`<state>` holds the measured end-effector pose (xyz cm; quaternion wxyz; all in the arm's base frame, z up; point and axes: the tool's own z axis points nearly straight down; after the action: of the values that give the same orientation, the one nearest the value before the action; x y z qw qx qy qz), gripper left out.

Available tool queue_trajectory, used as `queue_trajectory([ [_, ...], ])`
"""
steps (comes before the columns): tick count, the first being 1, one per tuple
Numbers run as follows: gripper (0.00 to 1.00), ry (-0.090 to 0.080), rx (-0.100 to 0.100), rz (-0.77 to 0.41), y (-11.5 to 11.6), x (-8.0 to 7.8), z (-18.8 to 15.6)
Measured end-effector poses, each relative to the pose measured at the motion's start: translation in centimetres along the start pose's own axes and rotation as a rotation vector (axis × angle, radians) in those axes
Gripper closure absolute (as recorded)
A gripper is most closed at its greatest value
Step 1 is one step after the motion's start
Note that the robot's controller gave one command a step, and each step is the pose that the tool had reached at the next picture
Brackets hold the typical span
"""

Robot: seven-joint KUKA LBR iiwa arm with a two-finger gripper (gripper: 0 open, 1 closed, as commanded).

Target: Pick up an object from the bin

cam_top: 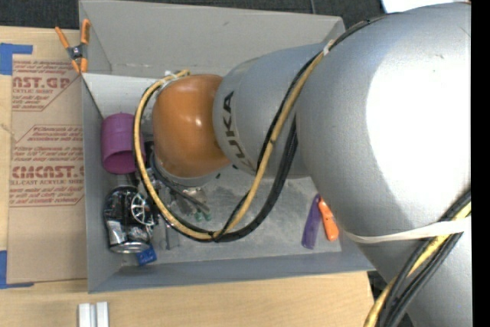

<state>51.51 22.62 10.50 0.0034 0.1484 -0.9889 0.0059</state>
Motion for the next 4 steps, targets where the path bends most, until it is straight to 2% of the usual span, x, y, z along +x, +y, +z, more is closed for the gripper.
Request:
queue_trajectory([
  [1,0.0,-0.008,0.001,-0.335,-0.9,2.8,3.4],
  [2,1.0,-0.007,0.003,-0.673,0.4,1.0,3.5],
  [3,1.0,-0.008,0.001,-0.675,0.6,1.0,3.5],
  [4,1.0,-0.008,0.001,-0.703,2.9,2.4,3.5],
])
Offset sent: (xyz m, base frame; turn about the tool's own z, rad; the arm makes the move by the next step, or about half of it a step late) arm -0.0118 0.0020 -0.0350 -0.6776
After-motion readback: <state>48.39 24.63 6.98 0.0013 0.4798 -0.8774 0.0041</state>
